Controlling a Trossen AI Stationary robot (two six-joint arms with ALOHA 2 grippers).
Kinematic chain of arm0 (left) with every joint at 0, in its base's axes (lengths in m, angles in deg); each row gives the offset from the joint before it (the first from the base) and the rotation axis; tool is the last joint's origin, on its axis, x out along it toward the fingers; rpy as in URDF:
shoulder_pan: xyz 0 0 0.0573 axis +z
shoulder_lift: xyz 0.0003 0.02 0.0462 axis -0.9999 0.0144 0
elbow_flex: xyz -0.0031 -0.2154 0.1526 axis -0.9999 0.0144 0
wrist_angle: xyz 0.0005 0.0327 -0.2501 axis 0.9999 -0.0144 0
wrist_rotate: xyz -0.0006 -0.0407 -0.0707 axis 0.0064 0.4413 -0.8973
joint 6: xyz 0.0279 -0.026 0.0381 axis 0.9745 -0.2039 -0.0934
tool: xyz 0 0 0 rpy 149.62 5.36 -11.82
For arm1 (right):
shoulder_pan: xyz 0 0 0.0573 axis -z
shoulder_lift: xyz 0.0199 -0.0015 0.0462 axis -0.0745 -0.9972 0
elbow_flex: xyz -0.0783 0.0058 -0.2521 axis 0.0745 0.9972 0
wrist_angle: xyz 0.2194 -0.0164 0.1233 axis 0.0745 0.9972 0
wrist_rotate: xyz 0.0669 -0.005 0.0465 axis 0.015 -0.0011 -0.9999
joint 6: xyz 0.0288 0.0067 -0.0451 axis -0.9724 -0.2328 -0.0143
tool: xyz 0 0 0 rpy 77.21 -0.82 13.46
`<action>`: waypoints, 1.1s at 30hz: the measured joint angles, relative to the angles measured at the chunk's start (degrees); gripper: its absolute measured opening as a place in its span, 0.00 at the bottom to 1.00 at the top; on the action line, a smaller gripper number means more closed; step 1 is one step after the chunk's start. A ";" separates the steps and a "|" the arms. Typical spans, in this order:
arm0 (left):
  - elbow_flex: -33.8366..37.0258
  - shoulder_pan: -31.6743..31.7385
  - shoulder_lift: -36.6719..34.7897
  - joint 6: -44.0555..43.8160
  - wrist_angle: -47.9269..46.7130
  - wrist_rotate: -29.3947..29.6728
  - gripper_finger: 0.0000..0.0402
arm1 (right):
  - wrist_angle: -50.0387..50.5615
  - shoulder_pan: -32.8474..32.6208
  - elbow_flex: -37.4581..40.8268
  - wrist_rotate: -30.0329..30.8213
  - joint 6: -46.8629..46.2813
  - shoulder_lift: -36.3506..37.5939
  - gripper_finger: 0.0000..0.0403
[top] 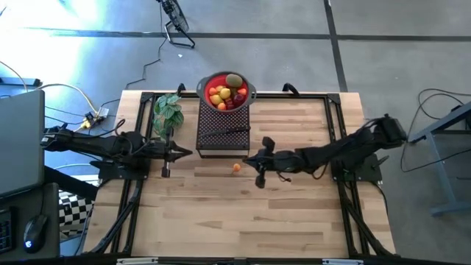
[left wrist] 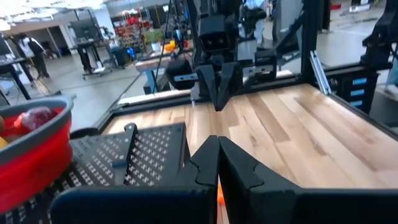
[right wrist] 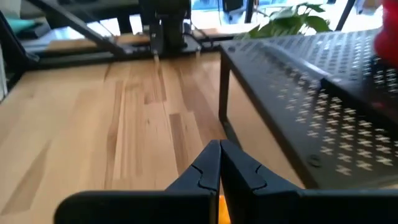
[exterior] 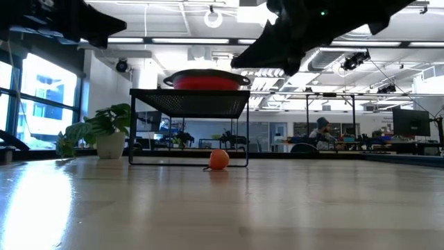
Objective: Pick & Place Fruit
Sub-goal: Put the pear into the red strainer bowl
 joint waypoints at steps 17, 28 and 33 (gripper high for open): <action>-0.02 -0.04 0.02 -3.20 -1.45 -3.23 0.01 | -0.53 -0.50 -4.31 -3.04 -5.90 -8.94 0.01; -0.02 -0.02 0.04 -3.24 -2.37 -3.22 0.01 | -5.07 2.01 -4.31 -7.70 -7.44 -8.94 0.01; -0.02 -0.02 0.04 -3.24 -2.40 -3.23 0.01 | -4.83 2.31 -4.31 -7.44 -8.74 -8.94 0.01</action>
